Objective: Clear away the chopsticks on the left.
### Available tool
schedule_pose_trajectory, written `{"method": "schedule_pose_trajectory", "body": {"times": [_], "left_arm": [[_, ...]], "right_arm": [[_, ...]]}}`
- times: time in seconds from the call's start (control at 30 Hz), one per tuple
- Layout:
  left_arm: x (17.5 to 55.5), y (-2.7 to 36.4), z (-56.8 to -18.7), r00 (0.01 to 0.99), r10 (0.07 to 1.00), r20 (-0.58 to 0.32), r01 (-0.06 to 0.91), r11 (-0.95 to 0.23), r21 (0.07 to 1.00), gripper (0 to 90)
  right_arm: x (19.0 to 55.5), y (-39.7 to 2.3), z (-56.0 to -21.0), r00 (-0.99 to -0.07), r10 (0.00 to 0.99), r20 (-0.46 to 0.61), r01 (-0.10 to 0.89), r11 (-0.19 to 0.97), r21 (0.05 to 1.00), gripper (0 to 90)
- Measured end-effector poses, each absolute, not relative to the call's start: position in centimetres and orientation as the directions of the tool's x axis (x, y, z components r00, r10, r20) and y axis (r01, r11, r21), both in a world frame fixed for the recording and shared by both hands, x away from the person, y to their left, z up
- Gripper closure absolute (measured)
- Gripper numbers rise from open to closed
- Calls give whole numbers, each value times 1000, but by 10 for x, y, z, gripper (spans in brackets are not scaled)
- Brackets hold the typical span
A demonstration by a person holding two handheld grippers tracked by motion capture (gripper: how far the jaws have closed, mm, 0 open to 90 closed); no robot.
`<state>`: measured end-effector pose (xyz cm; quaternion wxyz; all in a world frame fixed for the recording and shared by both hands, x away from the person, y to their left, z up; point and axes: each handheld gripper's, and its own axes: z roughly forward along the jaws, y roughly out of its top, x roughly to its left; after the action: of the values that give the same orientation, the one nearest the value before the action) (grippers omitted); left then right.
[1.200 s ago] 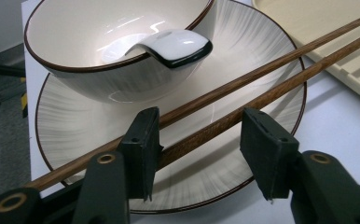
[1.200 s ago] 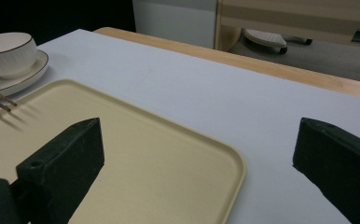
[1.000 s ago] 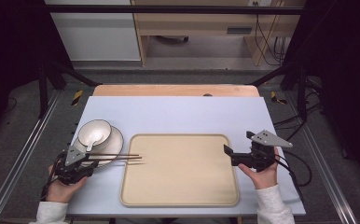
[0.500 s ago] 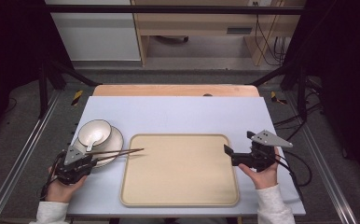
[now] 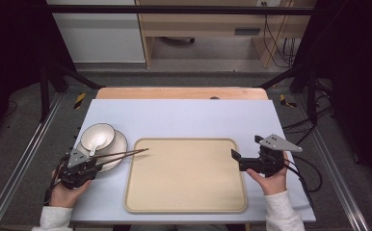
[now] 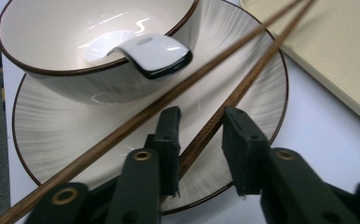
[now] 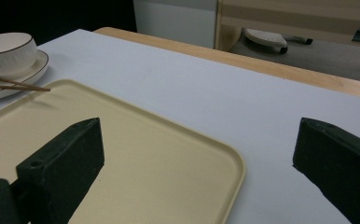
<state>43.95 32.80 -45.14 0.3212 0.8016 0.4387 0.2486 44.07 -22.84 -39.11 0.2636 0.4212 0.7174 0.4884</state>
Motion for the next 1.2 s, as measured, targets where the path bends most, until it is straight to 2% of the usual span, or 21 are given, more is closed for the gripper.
{"method": "schedule_pose_trajectory", "body": {"times": [0.27, 0.5, 0.67, 0.73, 0.83, 1.2], "left_arm": [[438, 324, -448, 504, 858, 98, 559, -410, 721, 782], [438, 321, -448, 496, 864, 84, 568, -396, 722, 825], [439, 319, -448, 485, 870, 88, 575, -393, 718, 822], [440, 318, -447, 475, 877, 77, 577, -376, 725, 754], [443, 318, -446, 466, 883, 66, 582, -361, 729, 718], [455, 310, -451, 476, 878, 40, 608, -361, 707, 778]], "right_arm": [[441, -229, -391, -505, 862, 32, 347, 170, 922, 23], [441, -229, -391, -506, 862, 31, 347, 171, 922, 22], [441, -229, -391, -507, 861, 31, 346, 170, 923, 22], [440, -230, -391, -509, 860, 32, 346, 171, 923, 22], [440, -230, -390, -509, 860, 32, 344, 169, 924, 22], [440, -231, -390, -509, 860, 36, 345, 165, 924, 22]]}}
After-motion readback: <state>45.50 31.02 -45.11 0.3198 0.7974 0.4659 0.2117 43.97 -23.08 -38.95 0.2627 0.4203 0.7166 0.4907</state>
